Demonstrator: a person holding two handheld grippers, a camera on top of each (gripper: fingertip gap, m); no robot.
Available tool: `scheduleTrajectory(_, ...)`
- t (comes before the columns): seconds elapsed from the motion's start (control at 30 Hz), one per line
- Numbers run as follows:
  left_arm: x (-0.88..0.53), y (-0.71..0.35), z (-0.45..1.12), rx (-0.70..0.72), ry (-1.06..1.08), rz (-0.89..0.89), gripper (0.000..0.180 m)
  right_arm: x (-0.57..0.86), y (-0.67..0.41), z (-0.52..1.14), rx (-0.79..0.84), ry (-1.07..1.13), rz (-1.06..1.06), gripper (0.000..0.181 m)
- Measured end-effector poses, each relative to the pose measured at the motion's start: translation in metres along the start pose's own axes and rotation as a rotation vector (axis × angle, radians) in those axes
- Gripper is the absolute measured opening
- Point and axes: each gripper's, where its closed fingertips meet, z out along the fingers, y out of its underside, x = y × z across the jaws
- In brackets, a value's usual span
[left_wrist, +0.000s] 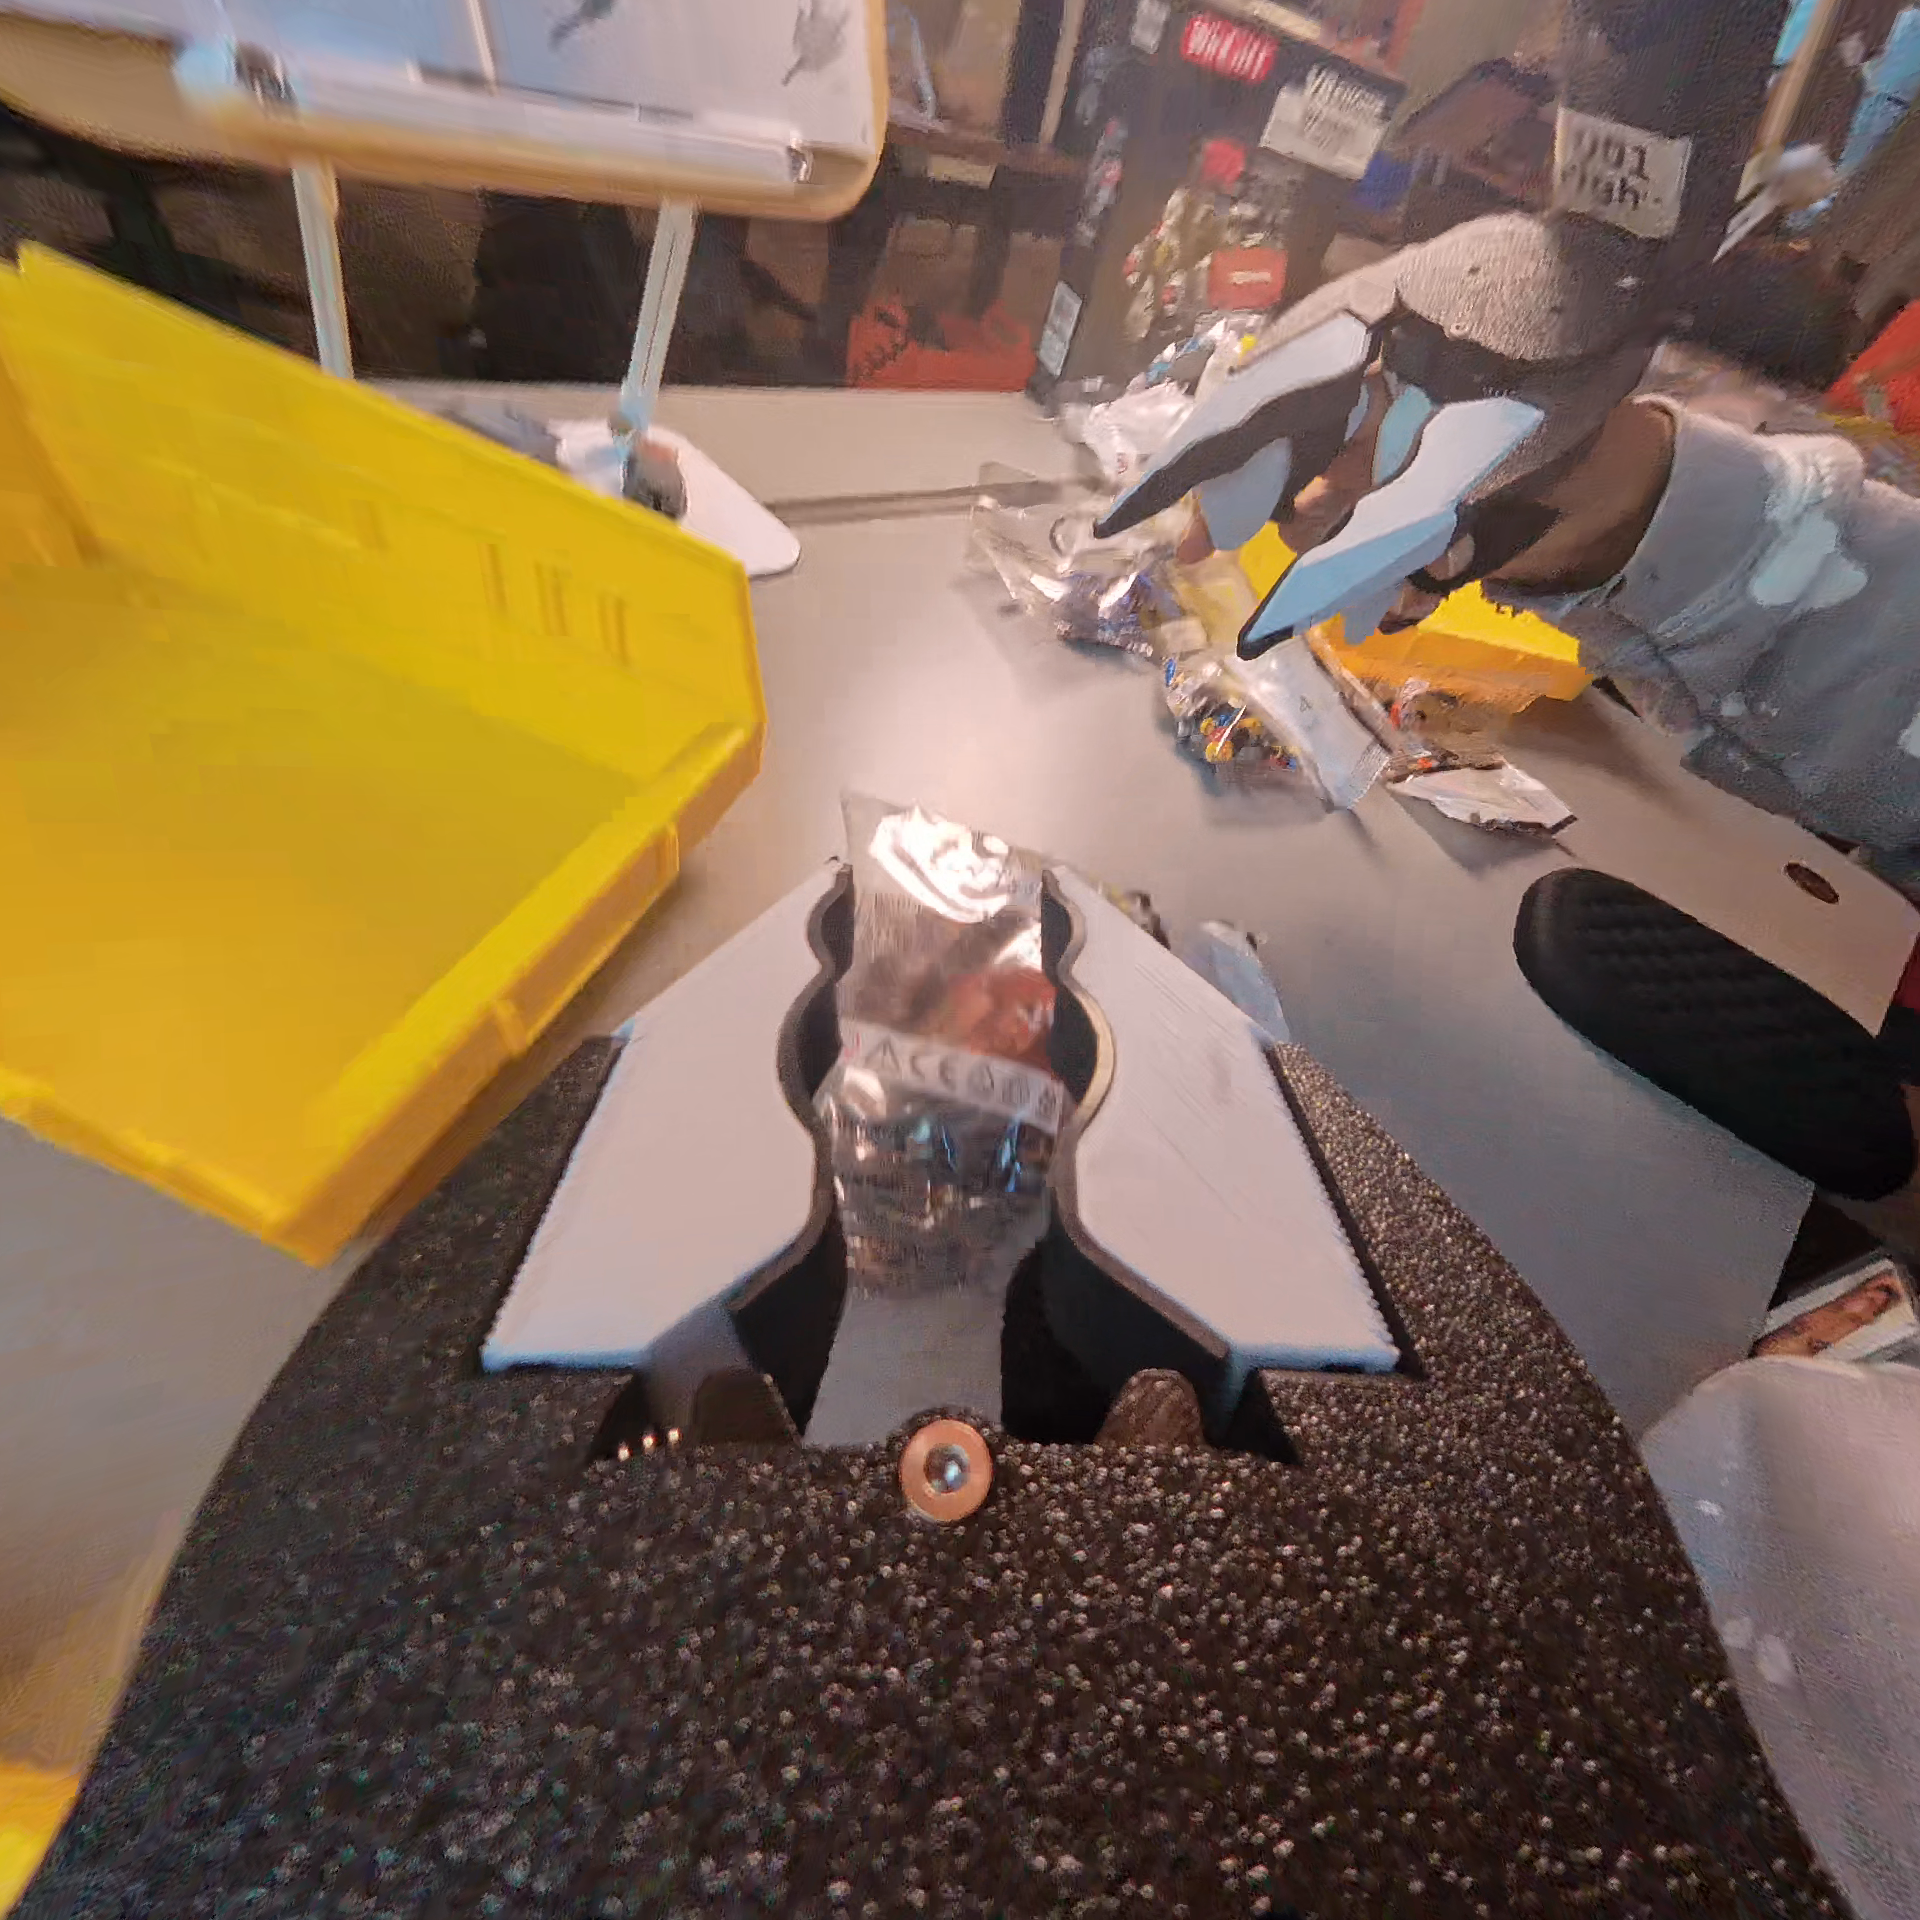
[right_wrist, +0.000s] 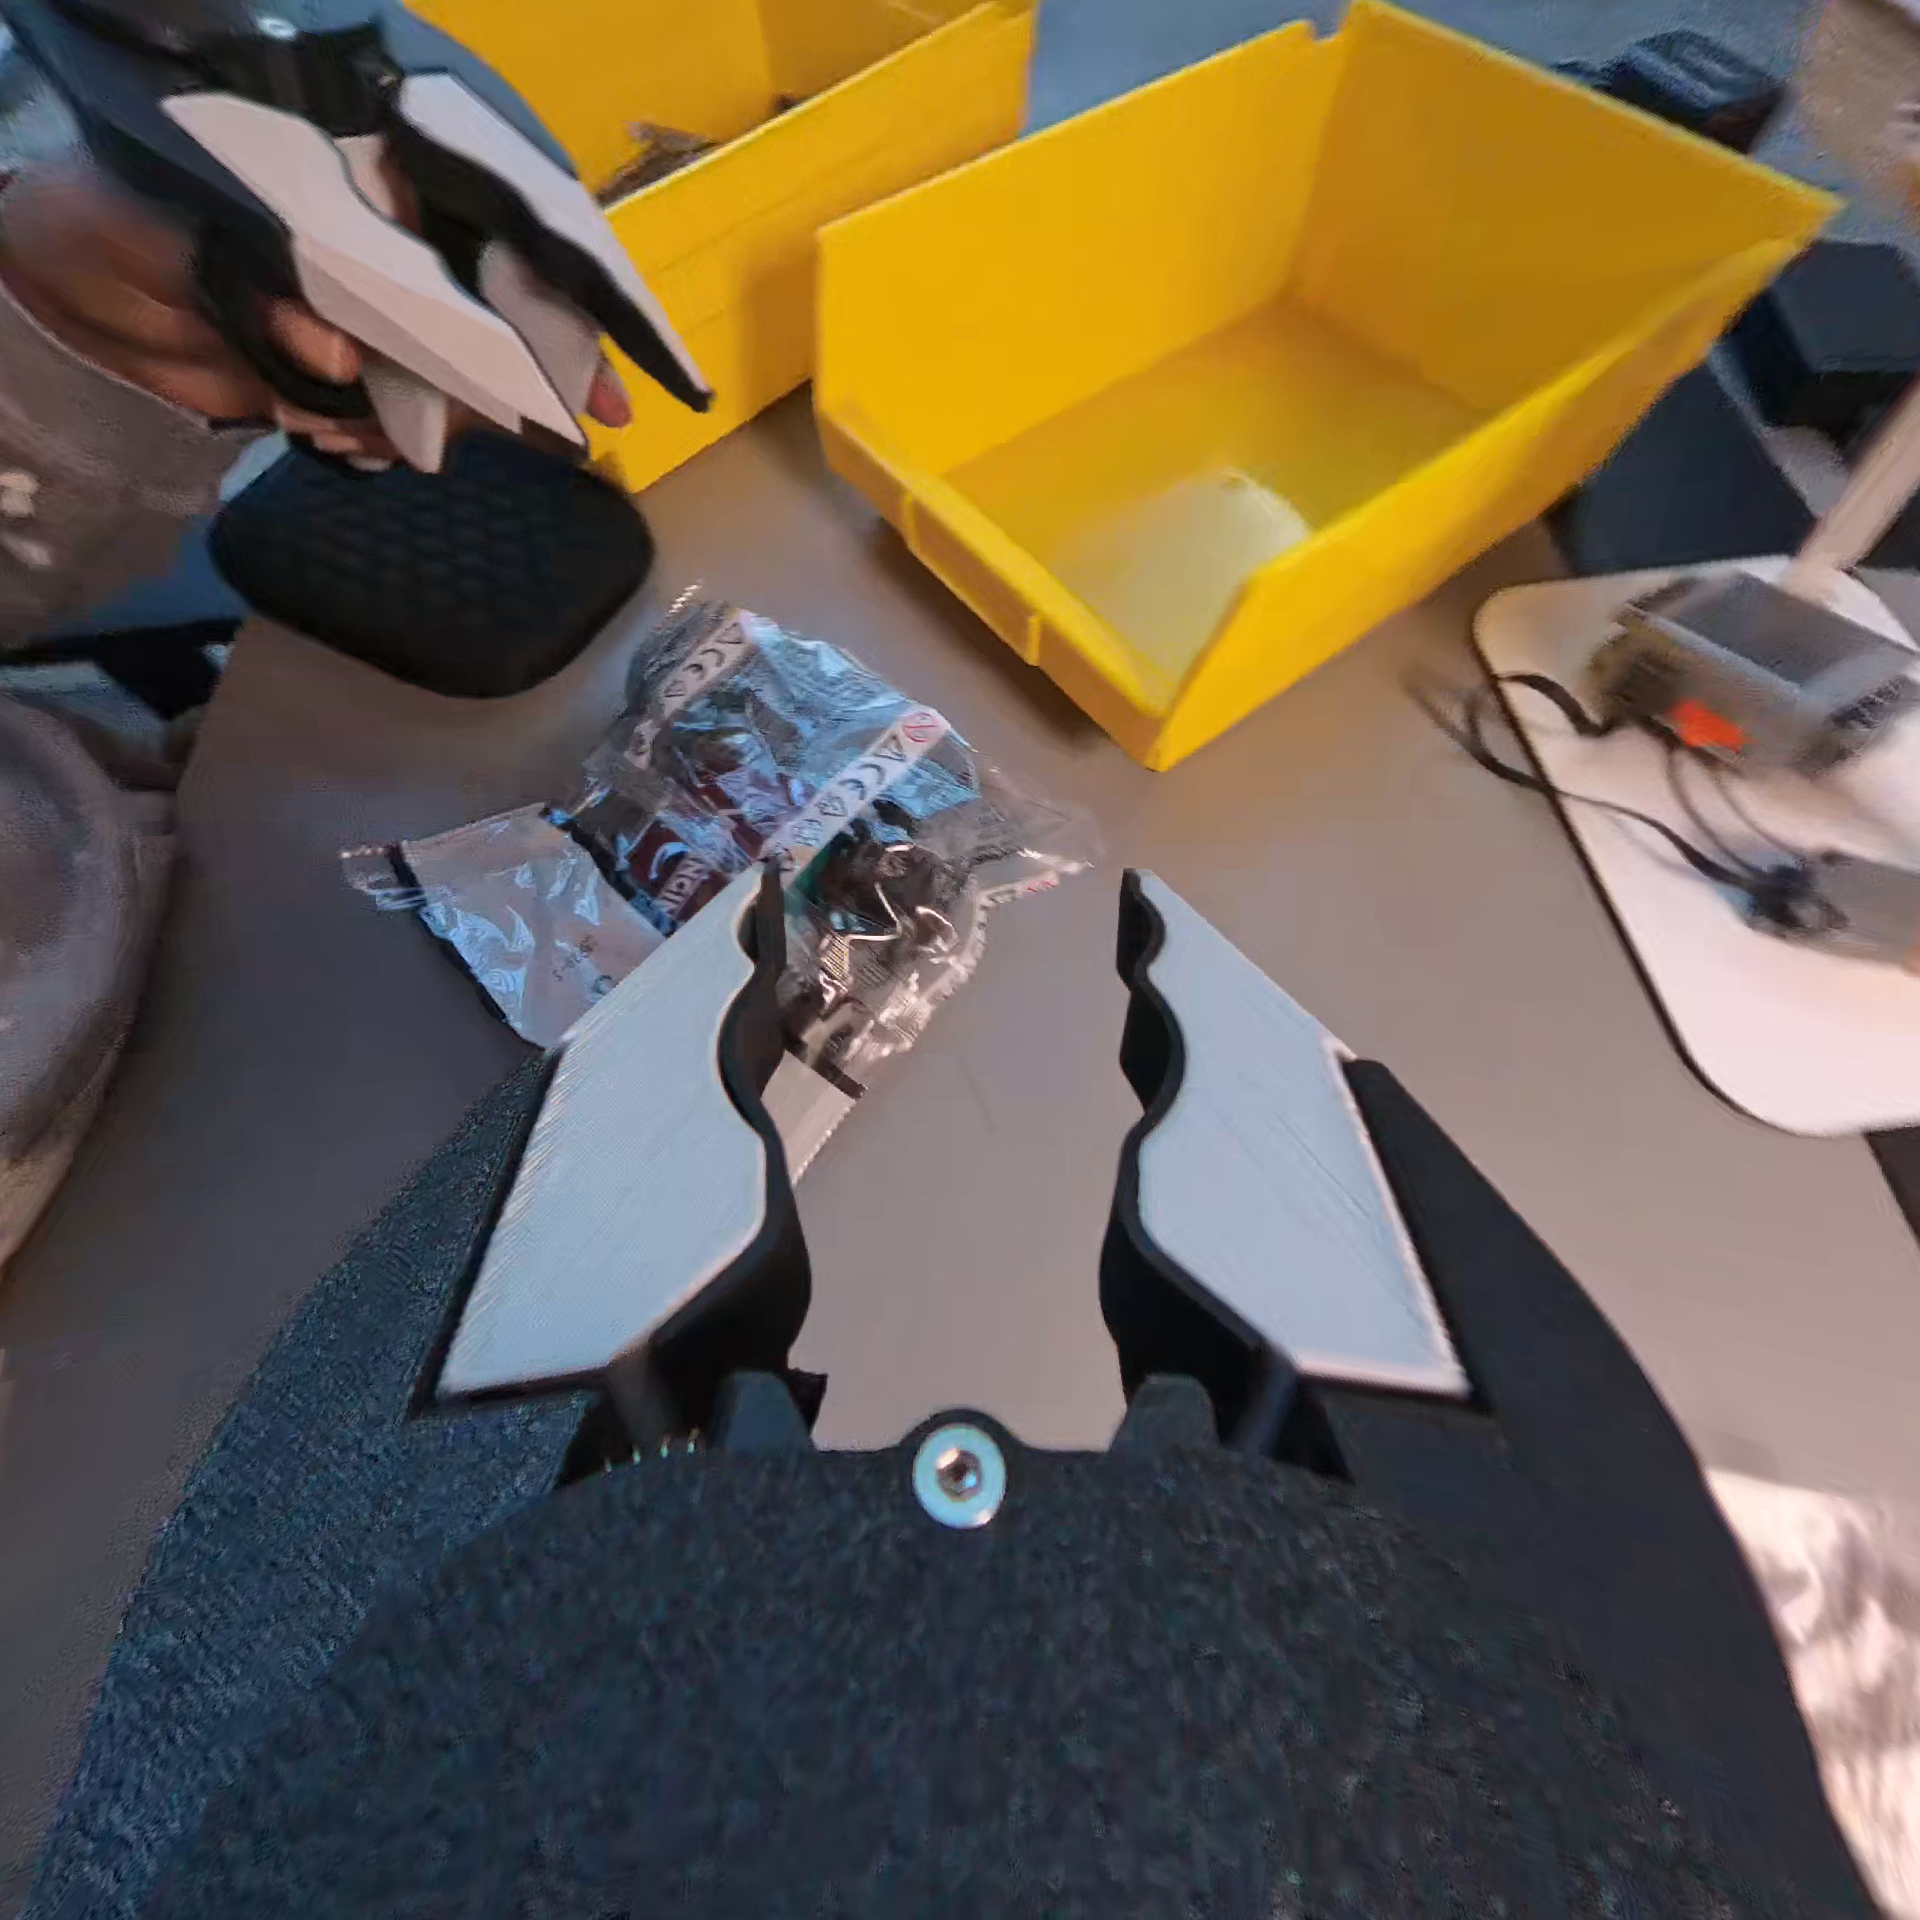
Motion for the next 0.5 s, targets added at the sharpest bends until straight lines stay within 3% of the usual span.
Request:
scheduleTrajectory(0.13, -0.011, 0.055, -0.007, -0.173, -0.117, -0.018, 0.053, -0.038, -0.013, 0.061, -0.083, -0.301, -0.141, 0.061)
scheduleTrajectory(0.23, -0.020, 0.083, -0.006, -0.270, -0.152, -0.036, 0.060, -0.051, -0.006, 0.100, -0.291, -0.482, -0.195, 0.079)
scheduleTrajectory(0.3, -0.023, 0.085, -0.006, -0.276, -0.164, -0.031, 0.060, -0.045, 0.004, 0.119, -0.416, -0.529, -0.215, 0.077)
scheduleTrajectory(0.37, -0.024, 0.083, -0.006, -0.269, -0.152, -0.050, 0.060, -0.046, 0.012, 0.117, -0.510, -0.612, -0.214, 0.035)
scheduleTrajectory(0.43, -0.020, 0.083, -0.007, -0.252, -0.106, -0.097, 0.062, -0.050, 0.007, 0.105, -0.502, -0.657, -0.243, 0.003)
scheduleTrajectory(0.5, -0.008, 0.080, -0.007, -0.217, -0.005, -0.171, 0.062, -0.056, 0.000, 0.088, -0.477, -0.662, -0.279, 0.000)
